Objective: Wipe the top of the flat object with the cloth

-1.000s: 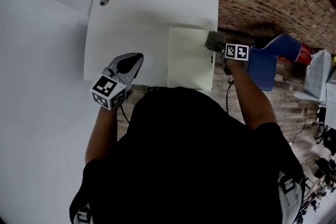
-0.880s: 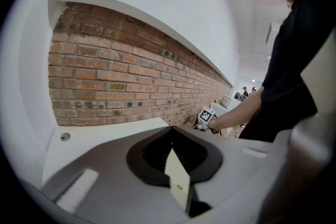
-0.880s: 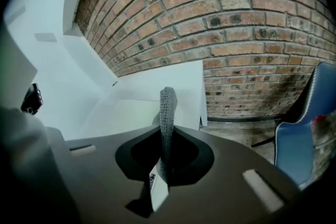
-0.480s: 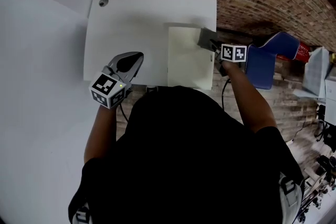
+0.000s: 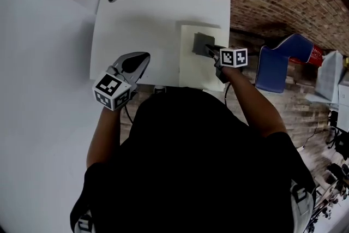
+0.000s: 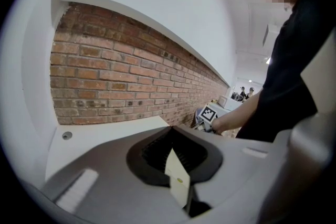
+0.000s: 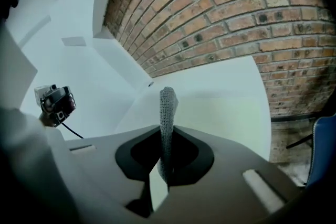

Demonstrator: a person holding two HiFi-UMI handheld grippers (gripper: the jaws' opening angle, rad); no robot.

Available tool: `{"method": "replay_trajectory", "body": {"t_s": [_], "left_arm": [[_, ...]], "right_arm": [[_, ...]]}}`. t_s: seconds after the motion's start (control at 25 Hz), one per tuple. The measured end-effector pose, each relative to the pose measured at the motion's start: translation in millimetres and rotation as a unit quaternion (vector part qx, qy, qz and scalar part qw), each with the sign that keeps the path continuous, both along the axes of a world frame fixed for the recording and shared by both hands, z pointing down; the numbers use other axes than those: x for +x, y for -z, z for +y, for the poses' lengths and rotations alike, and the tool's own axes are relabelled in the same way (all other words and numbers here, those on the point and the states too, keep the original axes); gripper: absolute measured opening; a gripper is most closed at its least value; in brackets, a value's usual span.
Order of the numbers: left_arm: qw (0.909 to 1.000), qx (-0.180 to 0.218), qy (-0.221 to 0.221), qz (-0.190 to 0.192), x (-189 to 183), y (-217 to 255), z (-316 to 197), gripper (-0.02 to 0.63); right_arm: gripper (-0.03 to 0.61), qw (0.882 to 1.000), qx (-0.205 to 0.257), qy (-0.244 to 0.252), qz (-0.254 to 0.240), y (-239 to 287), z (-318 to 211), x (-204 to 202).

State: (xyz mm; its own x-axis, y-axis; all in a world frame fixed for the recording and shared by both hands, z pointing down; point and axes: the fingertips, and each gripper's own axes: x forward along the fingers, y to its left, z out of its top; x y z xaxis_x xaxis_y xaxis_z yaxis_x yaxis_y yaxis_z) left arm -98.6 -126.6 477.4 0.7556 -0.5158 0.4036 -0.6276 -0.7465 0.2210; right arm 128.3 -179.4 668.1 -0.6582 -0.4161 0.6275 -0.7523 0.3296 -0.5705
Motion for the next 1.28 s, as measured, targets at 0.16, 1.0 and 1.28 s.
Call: {"method": "replay_trajectory", "body": {"t_s": [0.16, 1.0, 1.28], "left_arm": [[1.0, -0.008, 0.001, 0.0, -7.8, -1.7, 3.6, 0.0], [0.9999, -0.012, -0.005, -0.005, -41.2, -3.1, 14.5, 0.0], [0.9996, -0.025, -0.007, -0.008, -45.2, -12.3, 17.5, 0.002]], "right_arm": [[0.009, 1.0, -0.013, 0.02, -0.015, -0.7, 11.0, -24.7], [0.009, 0.997, -0.077, 0.02, -0.006, -62.4, 53.9, -72.4], [0.009, 0.996, -0.084, 0.003, 0.016, -76.8, 53.3, -62.6]]}}
